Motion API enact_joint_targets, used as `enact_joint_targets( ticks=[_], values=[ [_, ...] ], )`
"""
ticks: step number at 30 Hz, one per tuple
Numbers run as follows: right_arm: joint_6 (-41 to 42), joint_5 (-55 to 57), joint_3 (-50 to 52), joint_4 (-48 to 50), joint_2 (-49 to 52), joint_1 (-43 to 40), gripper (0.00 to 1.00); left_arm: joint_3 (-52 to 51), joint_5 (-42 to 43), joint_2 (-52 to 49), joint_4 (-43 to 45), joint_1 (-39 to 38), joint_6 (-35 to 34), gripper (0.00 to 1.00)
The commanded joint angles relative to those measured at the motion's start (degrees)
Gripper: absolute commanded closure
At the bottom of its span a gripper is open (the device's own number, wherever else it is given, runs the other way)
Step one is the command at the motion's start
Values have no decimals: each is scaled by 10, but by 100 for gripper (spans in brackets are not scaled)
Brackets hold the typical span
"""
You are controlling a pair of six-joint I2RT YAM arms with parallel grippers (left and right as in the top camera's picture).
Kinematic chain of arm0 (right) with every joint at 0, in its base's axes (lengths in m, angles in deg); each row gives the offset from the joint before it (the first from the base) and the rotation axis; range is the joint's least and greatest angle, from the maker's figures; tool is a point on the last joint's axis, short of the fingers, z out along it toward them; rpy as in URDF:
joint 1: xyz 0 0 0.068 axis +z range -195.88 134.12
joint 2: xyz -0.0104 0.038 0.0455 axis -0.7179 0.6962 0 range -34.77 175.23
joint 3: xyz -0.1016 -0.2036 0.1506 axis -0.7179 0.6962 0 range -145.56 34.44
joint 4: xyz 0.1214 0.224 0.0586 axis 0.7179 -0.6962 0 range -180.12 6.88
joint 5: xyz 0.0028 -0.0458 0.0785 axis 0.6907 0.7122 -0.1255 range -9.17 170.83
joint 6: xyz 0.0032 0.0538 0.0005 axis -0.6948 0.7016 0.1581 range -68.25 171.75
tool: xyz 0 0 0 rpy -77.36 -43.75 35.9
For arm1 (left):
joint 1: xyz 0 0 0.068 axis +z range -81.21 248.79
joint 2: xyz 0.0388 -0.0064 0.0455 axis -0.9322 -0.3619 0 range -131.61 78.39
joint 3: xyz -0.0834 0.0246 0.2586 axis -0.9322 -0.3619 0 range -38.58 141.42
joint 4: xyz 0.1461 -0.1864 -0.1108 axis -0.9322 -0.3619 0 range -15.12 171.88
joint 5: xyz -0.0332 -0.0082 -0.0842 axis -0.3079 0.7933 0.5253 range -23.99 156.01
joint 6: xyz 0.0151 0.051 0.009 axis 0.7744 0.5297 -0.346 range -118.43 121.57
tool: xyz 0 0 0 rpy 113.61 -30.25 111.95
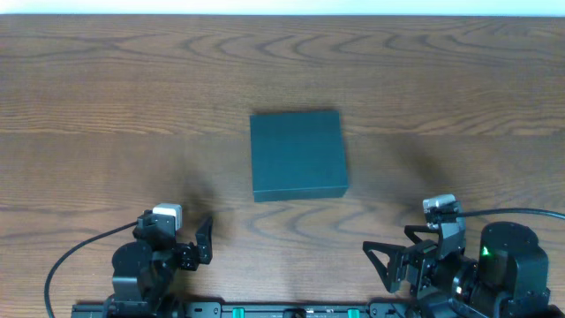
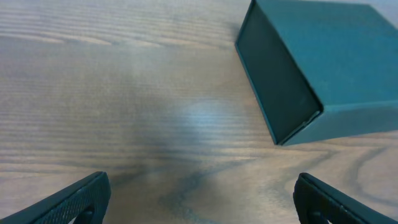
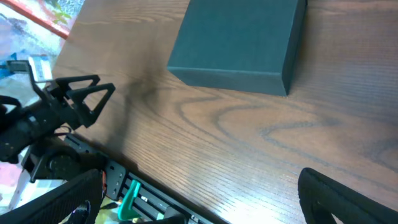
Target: Pack container
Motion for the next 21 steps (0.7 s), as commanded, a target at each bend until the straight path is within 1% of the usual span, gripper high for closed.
enact_joint_targets(
  ticks=[1,6,21],
  values=[
    [7,2,1,-1,-3,5,1,-16,5,5,10,3,-7,5],
    [8,2,1,-1,-3,5,1,-39,11,5,7,3,-7,5],
    [8,2,1,-1,-3,5,1,-38,-2,5,1,3,-7,5]
  ],
)
